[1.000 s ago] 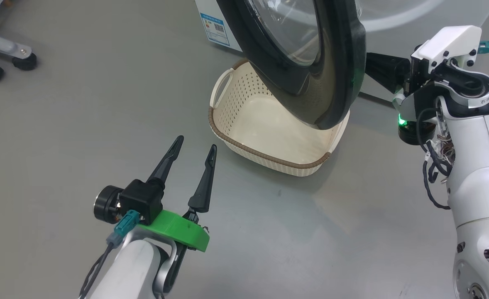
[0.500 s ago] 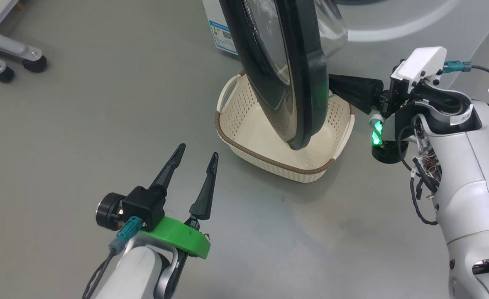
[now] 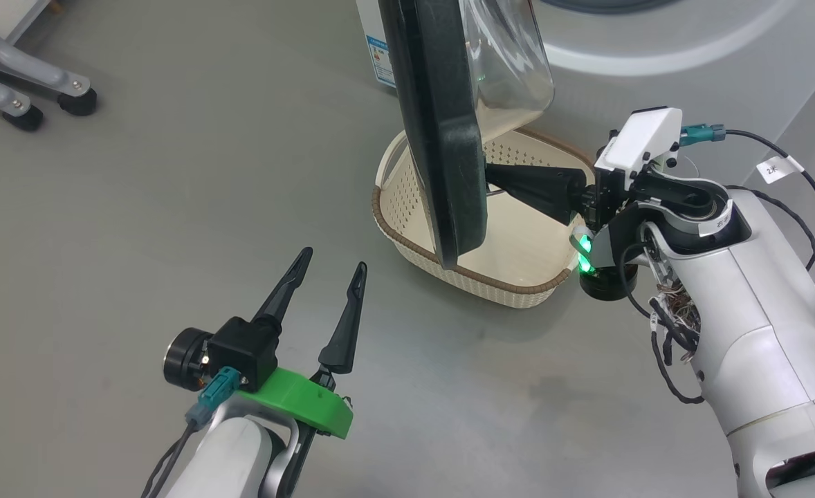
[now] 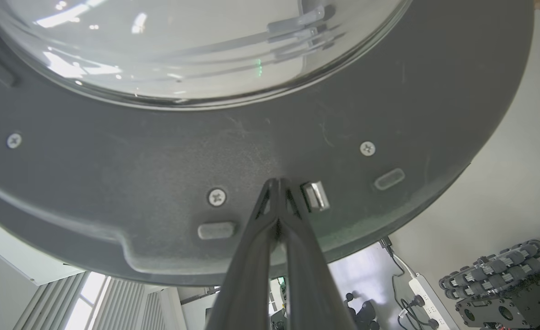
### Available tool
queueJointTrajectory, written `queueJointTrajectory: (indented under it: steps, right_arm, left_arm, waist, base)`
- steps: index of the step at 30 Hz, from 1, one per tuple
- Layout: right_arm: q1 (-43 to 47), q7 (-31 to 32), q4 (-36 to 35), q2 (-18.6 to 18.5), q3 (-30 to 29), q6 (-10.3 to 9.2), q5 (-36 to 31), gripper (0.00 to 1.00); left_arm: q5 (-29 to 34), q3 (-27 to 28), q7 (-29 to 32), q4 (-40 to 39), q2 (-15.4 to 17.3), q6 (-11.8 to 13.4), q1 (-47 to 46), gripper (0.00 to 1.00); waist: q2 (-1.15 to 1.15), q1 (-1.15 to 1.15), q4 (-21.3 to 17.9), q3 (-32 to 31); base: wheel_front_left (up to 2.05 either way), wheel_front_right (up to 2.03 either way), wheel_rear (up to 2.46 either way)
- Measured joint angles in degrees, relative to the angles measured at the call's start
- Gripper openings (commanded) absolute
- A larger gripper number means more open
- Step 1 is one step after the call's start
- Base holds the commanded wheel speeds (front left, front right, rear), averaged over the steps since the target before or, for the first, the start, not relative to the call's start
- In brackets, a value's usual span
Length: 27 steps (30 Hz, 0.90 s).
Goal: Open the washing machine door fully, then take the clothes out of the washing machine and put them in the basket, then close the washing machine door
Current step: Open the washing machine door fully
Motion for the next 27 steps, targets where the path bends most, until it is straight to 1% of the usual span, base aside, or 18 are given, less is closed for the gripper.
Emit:
queueJointTrajectory:
  steps: [4, 8, 10, 12, 16, 18, 20, 21, 23, 27]
  right_arm:
    - [0.38, -1.52, -0.62, 0.08, 2.00, 0.00, 0.24, 0.00]
    - [0.83, -3.37, -0.60, 0.11, 2.74, 0.19, 0.24, 0.00]
    - [1.10, -4.95, -0.78, 0.20, 3.30, 1.69, -1.33, 0.00]
    - [1.54, -6.68, -1.13, 0.30, 3.68, 3.99, -5.11, 0.00]
    - [3.80, -9.78, -2.10, -0.36, 4.80, 7.89, -9.69, 0.00]
    - [5.38, -12.23, -2.58, -1.55, 4.72, 9.71, -11.43, 0.00]
    - [6.71, -14.79, -3.38, -4.08, 5.90, 12.01, -15.33, 0.00]
    - [7.26, -16.29, -3.98, -5.49, 6.64, 12.67, -17.95, 0.00]
    - [8.29, -19.15, -5.04, -7.64, 7.89, 12.69, -22.12, 0.00]
    - [11.18, -26.35, -7.99, -9.35, 9.31, 12.84, -28.94, 0.00]
  left_arm:
    - [0.00, 0.11, 0.00, 0.00, 0.00, 0.00, 0.01, 1.00]
    - [0.12, 1.37, 0.00, 0.05, 0.01, 0.42, 0.07, 1.00]
    - [0.57, 2.15, 0.00, 0.07, 0.01, 0.59, 0.07, 1.00]
    - [0.69, 2.41, 0.00, 0.11, 0.02, 0.67, 0.07, 1.00]
    - [1.19, 3.38, 0.00, 0.52, 0.02, 0.68, 0.18, 1.00]
    - [1.71, 3.94, 0.00, 0.77, 0.07, 0.67, 0.53, 1.00]
    - [2.24, 4.30, 0.00, 1.01, 0.08, 0.67, 1.22, 1.00]
    - [2.53, 4.54, 0.00, 1.19, 0.10, 0.67, 1.55, 1.00]
    - [2.80, 5.15, 0.00, 1.42, 0.12, 0.67, 2.19, 1.00]
    - [3.01, 6.34, 0.00, 1.66, 0.57, 0.66, 3.59, 1.00]
  waist:
    - [0.00, 0.00, 0.23, -0.07]
    - [0.00, 0.00, -0.04, -0.73]
    - [0.00, 0.00, -0.38, -1.16]
    - [0.00, 0.00, -0.74, -1.72]
    - [0.00, 0.00, -1.69, -3.21]
    - [0.00, 0.00, -2.37, -4.04]
    - [0.00, 0.00, -3.14, -4.92]
    - [0.00, 0.00, -3.57, -5.38]
    - [0.00, 0.00, -4.52, -6.28]
    - [0.00, 0.00, -6.75, -7.97]
  base:
    - [0.00, 0.00, 0.00]
    - [0.00, 0.00, 0.00]
    - [0.00, 0.00, 0.00]
    - [0.00, 0.00, 0.00]
    - [0.00, 0.00, 0.00]
    - [0.00, 0.00, 0.00]
    - [0.00, 0.00, 0.00]
    - [0.00, 0.00, 0.00]
    - [0.00, 0.00, 0.00]
    - [0.00, 0.00, 0.00]
